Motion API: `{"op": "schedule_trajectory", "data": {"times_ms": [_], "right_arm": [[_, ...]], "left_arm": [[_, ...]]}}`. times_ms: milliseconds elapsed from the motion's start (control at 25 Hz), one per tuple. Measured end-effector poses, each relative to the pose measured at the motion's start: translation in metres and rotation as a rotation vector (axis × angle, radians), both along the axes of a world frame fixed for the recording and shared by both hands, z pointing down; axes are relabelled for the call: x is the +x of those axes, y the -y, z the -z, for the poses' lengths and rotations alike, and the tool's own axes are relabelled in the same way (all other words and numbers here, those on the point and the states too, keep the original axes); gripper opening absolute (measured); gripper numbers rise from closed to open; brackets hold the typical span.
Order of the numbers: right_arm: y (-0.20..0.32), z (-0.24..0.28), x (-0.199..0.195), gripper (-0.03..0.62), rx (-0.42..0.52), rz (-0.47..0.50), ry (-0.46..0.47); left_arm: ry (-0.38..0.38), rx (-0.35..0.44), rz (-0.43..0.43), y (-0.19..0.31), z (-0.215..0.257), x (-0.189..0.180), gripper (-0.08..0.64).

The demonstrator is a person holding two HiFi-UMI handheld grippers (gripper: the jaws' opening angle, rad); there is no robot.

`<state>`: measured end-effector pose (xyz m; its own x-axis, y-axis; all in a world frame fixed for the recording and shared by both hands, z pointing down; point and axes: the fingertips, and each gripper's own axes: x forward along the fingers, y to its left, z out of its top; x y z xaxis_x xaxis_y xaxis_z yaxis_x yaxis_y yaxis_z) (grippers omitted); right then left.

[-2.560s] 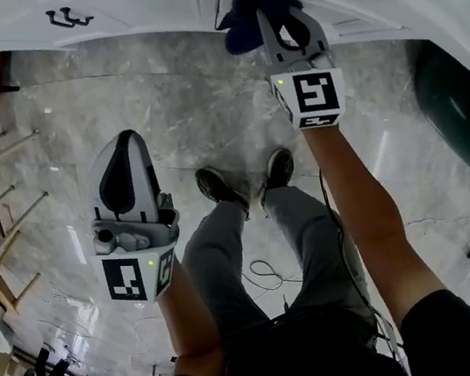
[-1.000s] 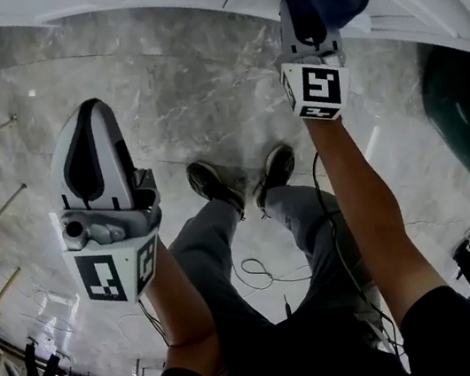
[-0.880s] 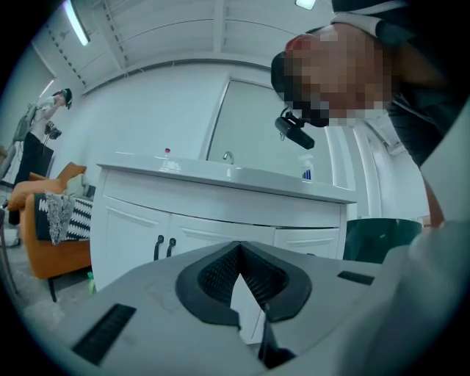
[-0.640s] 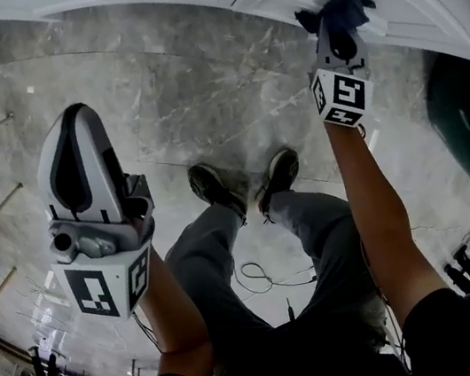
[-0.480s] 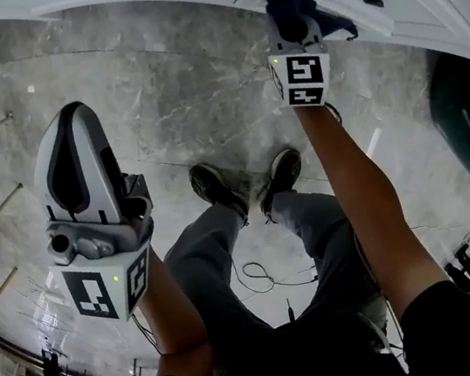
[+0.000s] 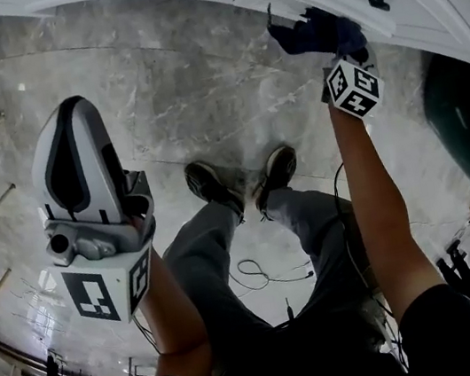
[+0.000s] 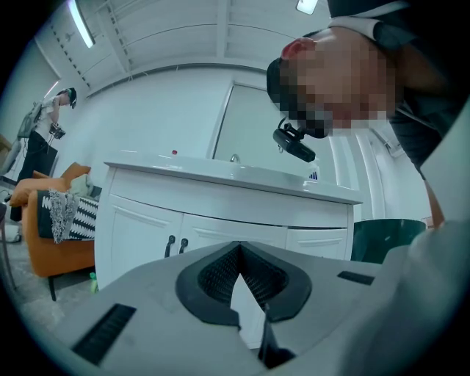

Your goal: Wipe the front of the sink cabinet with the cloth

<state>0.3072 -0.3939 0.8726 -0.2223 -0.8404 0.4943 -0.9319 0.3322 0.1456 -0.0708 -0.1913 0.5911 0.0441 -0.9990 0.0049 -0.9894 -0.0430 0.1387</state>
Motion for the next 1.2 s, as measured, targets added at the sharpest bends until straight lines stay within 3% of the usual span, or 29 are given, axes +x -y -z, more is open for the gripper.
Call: {"op": "schedule_trajectory", "data": {"times_ms": [80, 200, 360, 480, 600, 720, 880, 1040, 1200], "right_arm": [[0.001, -0.012, 0.008, 0.028, -0.021, -0.011, -0.023], [-0.004, -0.033, -0.038, 0.028, -0.073, 0.03, -0.008], [-0.019, -0.024, -0.066, 0.026, -0.117, -0.087, 0.089], [-0.039, 0.029, -0.099, 0.026, -0.079, 0.051, 0.099], [-0.059, 0.108, -0.132, 0.026, -0.02, 0.198, 0.092], [-0.073, 0.181, -0.161, 0.026, 0.008, 0.275, 0.098], [-0.086, 0.253, -0.188, 0.026, -0.004, 0.284, 0.121], [-0.076, 0.308, -0.202, 0.026, -0.003, 0.244, 0.186], [-0.058, 0.319, -0.215, 0.026, -0.008, 0.226, 0.235]], "left_arm": [[-0.004, -0.002, 0.006, -0.002, -0.001, -0.004, 0.003], [-0.006, -0.009, 0.015, -0.003, -0.004, -0.008, 0.003], [0.008, -0.011, 0.011, -0.005, 0.004, -0.006, 0.003], [-0.009, -0.046, 0.027, -0.01, 0.011, -0.008, 0.003], [-0.099, -0.104, 0.072, -0.029, 0.023, -0.01, 0.003], [-0.16, -0.159, 0.084, -0.047, 0.049, -0.015, 0.003], [-0.189, -0.186, -0.004, -0.05, 0.103, -0.027, 0.003], [-0.081, -0.232, -0.162, -0.038, 0.161, -0.035, 0.003], [-0.065, -0.284, -0.18, -0.024, 0.189, -0.059, 0.003]]}}
